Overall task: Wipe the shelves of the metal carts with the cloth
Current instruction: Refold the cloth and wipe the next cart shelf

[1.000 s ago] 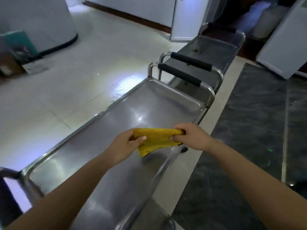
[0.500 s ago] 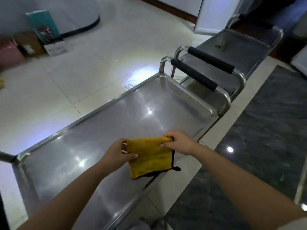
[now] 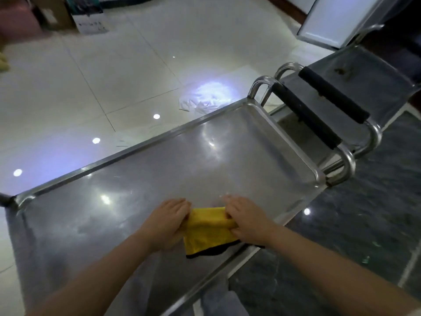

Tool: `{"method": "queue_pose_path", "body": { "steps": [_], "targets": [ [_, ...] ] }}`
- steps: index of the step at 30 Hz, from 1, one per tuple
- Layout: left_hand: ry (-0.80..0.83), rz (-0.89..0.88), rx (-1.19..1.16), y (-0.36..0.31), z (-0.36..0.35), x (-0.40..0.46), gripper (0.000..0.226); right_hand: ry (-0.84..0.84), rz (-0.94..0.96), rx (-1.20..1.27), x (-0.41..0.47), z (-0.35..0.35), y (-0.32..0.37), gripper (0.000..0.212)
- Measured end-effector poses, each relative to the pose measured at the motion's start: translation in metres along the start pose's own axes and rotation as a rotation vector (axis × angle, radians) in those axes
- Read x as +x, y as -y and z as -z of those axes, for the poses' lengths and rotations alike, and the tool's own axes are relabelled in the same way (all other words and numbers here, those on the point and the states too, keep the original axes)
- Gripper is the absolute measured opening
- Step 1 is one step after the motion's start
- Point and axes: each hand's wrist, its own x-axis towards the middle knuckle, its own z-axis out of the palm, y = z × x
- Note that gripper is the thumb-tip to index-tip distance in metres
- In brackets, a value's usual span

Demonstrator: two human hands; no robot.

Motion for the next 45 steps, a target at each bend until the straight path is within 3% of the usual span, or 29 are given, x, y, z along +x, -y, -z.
{"method": "queue_pose_path", "body": {
  "steps": [3,6,10,13,18,25,33,39,45],
  "targets": [
    [0.050,-0.070,0.037,-0.003,-0.009,-0.019,0.035,0.114,0.169,-0.105,-0.002,-0.018,-0.008,0.067],
    [-0.002,0.034,-0.058,-0.011,-0.016,-0.021,0.034,0.160,0.300,-0.076,0.008,-0.032,-0.019,0.080],
    [0.004,0.361,-0.266,-0.027,-0.028,-0.015,0.040,0.104,0.503,-0.137,0.023,-0.051,-0.031,0.077],
    [0.034,0.467,-0.167,-0.039,-0.041,-0.015,0.056,0.047,0.651,-0.154,0.032,-0.067,-0.046,0.083],
    [0.138,0.575,0.027,-0.051,-0.044,-0.012,0.063,0.001,0.799,-0.149,0.045,-0.080,-0.062,0.081],
    [0.112,0.780,0.143,-0.083,-0.051,-0.009,0.056,-0.072,0.775,-0.083,0.042,-0.086,-0.054,0.064],
    [-0.029,0.853,0.142,-0.132,-0.056,-0.028,0.056,-0.237,0.849,-0.051,0.047,-0.052,-0.039,0.038],
    [-0.059,0.940,0.096,-0.172,-0.083,-0.087,0.065,-0.086,0.527,0.166,-0.027,-0.040,-0.012,0.057],
    [-0.136,0.837,0.165,-0.235,-0.095,-0.139,0.063,-0.171,0.540,0.163,-0.134,-0.045,0.007,0.057]
  ]
}}
